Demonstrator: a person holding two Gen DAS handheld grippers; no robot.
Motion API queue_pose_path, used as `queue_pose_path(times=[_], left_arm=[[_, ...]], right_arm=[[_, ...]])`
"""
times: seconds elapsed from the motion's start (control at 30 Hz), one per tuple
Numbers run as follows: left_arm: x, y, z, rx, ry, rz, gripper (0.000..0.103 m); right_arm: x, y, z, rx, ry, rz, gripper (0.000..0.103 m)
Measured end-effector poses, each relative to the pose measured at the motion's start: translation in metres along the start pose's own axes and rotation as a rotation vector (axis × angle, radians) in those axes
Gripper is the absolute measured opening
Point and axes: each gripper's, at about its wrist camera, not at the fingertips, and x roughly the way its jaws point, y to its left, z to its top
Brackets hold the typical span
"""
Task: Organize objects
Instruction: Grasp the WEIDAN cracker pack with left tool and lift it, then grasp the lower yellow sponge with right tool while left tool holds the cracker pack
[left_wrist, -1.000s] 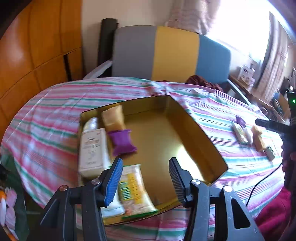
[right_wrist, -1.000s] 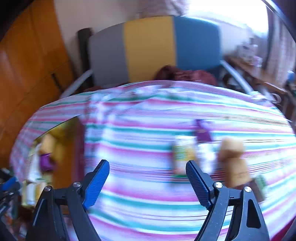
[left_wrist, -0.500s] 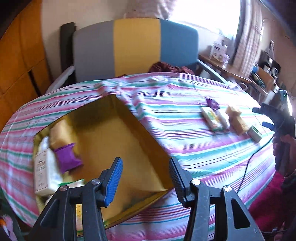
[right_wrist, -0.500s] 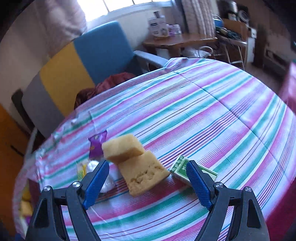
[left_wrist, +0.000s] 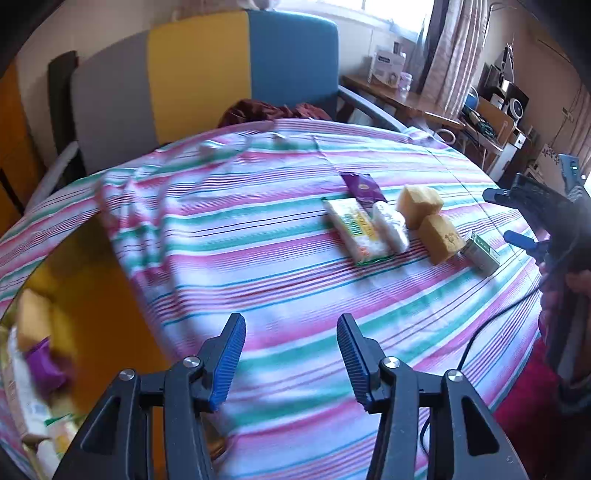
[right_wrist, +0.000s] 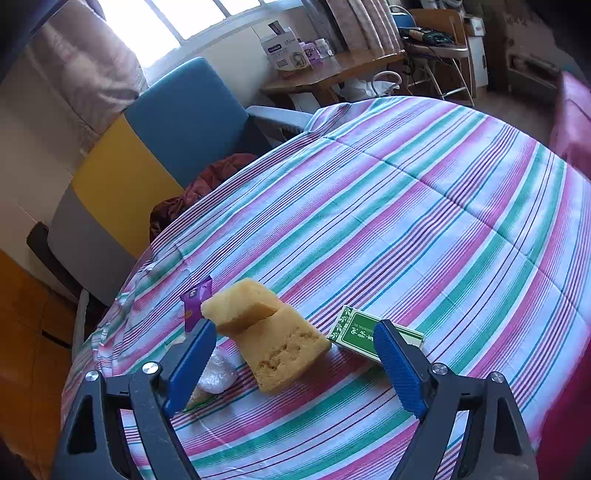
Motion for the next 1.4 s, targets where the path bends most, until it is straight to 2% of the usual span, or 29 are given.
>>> queue_pose_path(times=[0.27,0.47,0.83,0.9,1.0,1.1,1.23,1.4], left_arm=[[0.054,-0.026,0.043,0.007,0.047,-0.037,0.052],[0.099,-0.04,0.078,-0.004,0.09,-0.036,0.052],[0.16,-0.07,0.104,0.024,0.147,-0.052,0.052],[0.163,-0.071,0.102,0.033,0.121,-0.044,0.052],[0.156,-0.068,0.093,0.049,0.097,-0.043,0.046],[0.141,-0.061,0.073,0.047,0.089,-0.045,0.046],[0.118,-0.06,0.034,0.095,0.063,-0.036,0.046],[0.094,-0.052,-0.002,0.092,0.032,-0.036,0.046]], right_arm=[[0.0,-0.005,0.002,0.043,0.009,0.034,0.089],[0.004,0.0,0.0,0.035,0.035,0.058,0.089],[0.012,-0.006,0.001,0.075,0.082,0.1,0.09],[0.012,-0.007,0.002,0.078,0.079,0.1,0.09],[0.012,-0.009,0.002,0.087,0.078,0.094,0.09],[0.007,-0.015,0.005,0.113,0.055,0.097,0.09],[-0.002,-0.03,0.012,0.172,0.009,0.087,0.09],[-0.002,-0.044,0.014,0.226,-0.002,0.057,0.09]])
